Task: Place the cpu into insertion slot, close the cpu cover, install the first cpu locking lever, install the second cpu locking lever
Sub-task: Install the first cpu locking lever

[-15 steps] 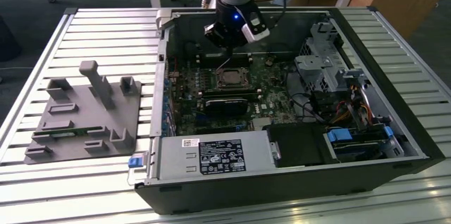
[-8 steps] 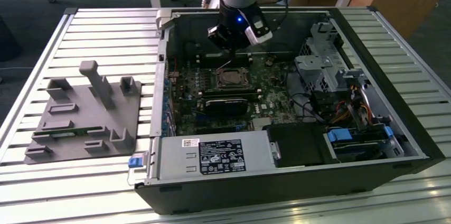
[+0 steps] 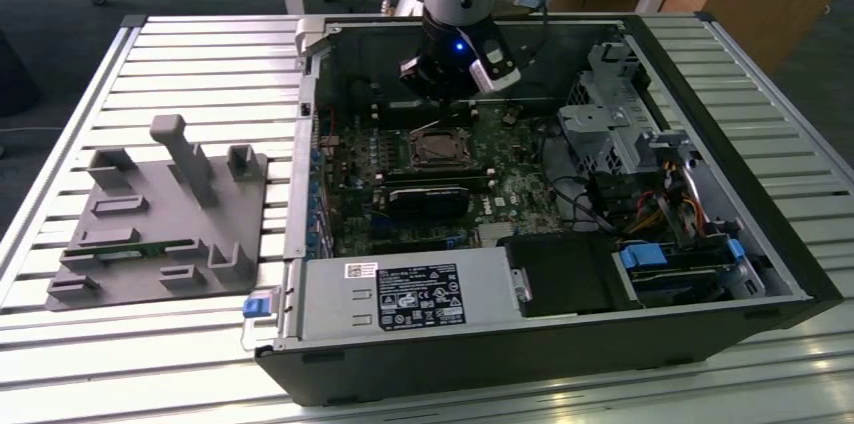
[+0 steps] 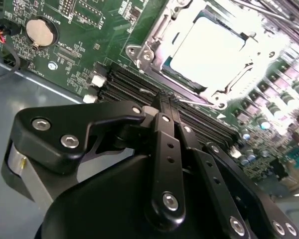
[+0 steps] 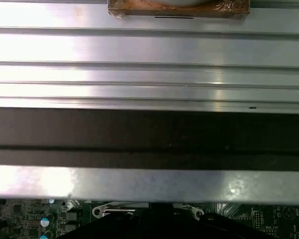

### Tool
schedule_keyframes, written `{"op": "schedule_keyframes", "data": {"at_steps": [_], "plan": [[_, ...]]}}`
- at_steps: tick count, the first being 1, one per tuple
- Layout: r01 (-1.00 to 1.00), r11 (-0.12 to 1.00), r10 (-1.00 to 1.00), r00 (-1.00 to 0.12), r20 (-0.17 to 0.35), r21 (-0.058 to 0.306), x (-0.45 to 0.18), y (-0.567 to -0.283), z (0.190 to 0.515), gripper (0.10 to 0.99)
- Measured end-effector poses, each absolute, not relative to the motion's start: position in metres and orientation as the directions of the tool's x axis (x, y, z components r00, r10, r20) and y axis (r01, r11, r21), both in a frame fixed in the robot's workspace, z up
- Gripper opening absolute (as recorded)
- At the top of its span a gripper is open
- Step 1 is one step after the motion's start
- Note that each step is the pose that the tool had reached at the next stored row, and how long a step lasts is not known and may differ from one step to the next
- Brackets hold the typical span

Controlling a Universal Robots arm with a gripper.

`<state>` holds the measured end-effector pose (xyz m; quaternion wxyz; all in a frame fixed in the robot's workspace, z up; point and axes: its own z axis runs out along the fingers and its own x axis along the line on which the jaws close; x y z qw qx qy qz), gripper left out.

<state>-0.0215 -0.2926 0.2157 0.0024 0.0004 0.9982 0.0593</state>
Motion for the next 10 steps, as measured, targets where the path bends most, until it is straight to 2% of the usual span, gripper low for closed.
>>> {"op": "schedule_keyframes", "data": {"at_steps": [10], "plan": [[0.000, 0.993, 0.001, -1.000, -0.005, 0.119, -0.0197, -0.2926, 0.2132, 0.106]]}}
